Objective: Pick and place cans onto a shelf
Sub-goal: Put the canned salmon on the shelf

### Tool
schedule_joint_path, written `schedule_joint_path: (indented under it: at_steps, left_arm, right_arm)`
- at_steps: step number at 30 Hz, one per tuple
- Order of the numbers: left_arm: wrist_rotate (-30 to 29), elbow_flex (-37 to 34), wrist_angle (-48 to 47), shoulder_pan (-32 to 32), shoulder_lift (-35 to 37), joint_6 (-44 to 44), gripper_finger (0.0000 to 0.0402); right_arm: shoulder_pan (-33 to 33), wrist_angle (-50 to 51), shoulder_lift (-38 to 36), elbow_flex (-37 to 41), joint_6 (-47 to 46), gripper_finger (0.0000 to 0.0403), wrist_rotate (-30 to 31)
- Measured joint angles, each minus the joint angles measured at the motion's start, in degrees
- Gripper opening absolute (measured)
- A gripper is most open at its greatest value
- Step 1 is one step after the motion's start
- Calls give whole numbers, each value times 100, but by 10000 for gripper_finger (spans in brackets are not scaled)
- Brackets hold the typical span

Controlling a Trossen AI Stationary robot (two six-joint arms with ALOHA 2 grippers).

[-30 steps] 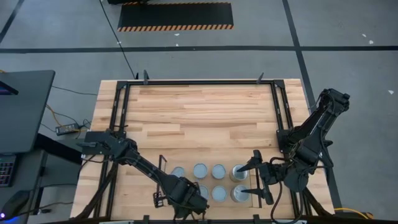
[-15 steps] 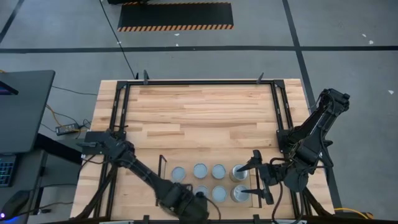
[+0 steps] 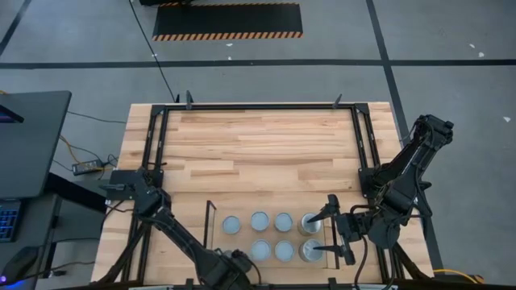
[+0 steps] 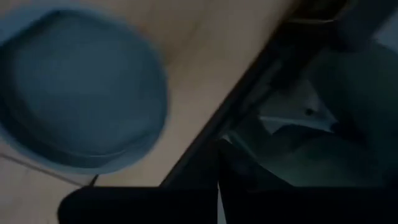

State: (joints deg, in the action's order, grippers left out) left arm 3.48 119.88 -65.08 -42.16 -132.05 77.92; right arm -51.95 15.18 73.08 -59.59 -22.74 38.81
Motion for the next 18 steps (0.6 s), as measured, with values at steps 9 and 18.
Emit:
schedule_joint_path:
  at_steps: [9,18]
  left_arm:
    - [98,-138,-846,143,-2,-341,3]
    - [-364,-138,-1925,303,-2,-812,8]
  right_arm:
    - [-15,6,0,0,25,348,2]
    - [-15,29,0,0,41,348,2]
